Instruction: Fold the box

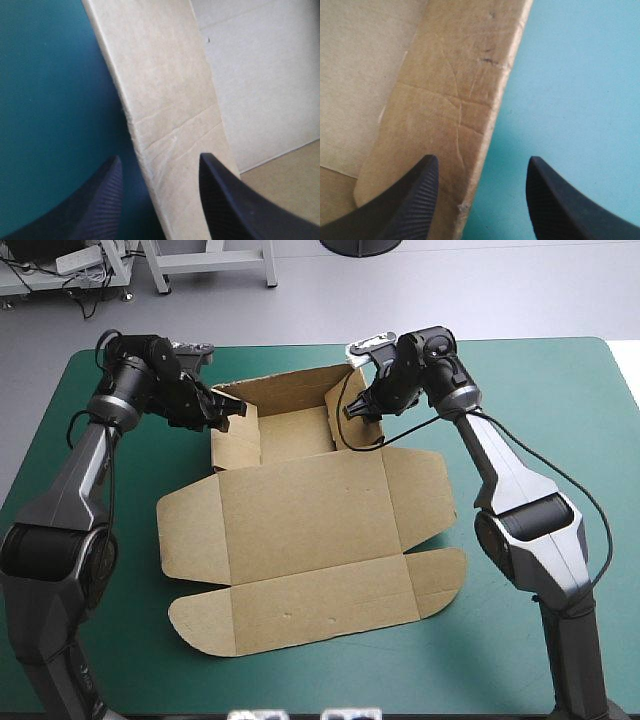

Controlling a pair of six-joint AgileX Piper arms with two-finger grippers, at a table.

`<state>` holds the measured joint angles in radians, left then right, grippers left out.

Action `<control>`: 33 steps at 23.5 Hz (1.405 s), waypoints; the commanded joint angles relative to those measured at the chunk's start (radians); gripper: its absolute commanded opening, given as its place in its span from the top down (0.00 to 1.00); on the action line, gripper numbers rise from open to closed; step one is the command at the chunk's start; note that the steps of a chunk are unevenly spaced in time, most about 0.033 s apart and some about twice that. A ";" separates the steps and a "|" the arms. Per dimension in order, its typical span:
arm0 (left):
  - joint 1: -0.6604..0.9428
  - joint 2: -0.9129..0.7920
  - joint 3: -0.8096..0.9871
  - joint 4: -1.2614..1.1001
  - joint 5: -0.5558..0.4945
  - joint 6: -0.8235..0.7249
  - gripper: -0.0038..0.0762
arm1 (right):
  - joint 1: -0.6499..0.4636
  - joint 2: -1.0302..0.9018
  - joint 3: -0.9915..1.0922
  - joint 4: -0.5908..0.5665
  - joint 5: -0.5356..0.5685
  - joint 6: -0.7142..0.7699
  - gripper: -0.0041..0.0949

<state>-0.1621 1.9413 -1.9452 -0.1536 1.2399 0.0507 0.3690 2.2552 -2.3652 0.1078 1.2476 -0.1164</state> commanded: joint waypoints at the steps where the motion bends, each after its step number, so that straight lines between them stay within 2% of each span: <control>1: -0.006 -0.133 -0.085 -0.019 0.050 -0.009 0.52 | -0.004 -0.070 -0.075 0.051 0.007 -0.003 0.45; 8: -0.006 -0.377 -0.110 -0.021 0.050 -0.009 0.52 | -0.004 -0.070 -0.148 0.081 0.007 -0.003 0.45; 9: -0.006 -0.469 -0.110 -0.021 0.050 -0.002 0.52 | -0.004 -0.070 -0.148 0.081 0.007 0.006 0.45; 13: -0.006 -0.655 -0.067 -0.021 0.050 0.032 0.52 | -0.004 -0.059 -0.148 0.069 0.007 0.019 0.45; 14: -0.006 -0.783 0.010 -0.016 0.050 0.049 0.52 | -0.004 -0.053 -0.148 0.058 0.007 0.019 0.45; 17: -0.006 -1.027 0.197 0.014 0.027 0.060 0.52 | -0.009 -0.036 -0.146 0.067 0.007 0.019 0.45; 21: -0.006 -1.523 0.648 0.125 -0.278 0.059 0.52 | -0.013 0.003 -0.146 0.073 0.007 0.027 0.45; 22: -0.006 -1.631 0.726 0.147 -0.304 0.041 0.52 | -0.013 0.015 -0.146 0.077 0.007 0.027 0.45; 24: -0.006 -1.796 0.884 0.184 -0.235 -0.071 0.60 | -0.013 0.037 -0.146 0.079 0.007 0.028 0.45; 26: -0.006 -1.883 0.970 0.154 -0.195 -0.060 0.71 | -0.013 0.058 -0.145 0.095 0.007 0.029 0.46; 27: -0.006 -1.889 0.986 0.147 -0.193 -0.062 0.77 | -0.013 0.068 -0.145 0.106 0.007 0.029 0.49; 29: -0.006 -1.879 0.986 0.145 -0.154 -0.081 0.81 | -0.013 0.078 -0.145 0.112 0.007 0.029 0.59; 31: -0.006 -1.857 0.986 0.138 -0.112 -0.087 0.83 | -0.013 0.086 -0.145 0.120 0.007 0.023 0.74; 32: -0.006 -1.847 0.986 0.136 -0.093 -0.087 0.84 | -0.013 0.093 -0.145 0.120 0.007 0.021 0.83; 33: -0.006 -1.835 0.986 0.136 -0.076 -0.083 0.84 | -0.013 0.096 -0.145 0.120 0.007 0.017 0.97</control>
<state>-0.1621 0.0506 -0.9473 0.0000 1.1966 -0.0222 0.3645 2.4086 -2.4814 0.2038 1.2437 -0.0867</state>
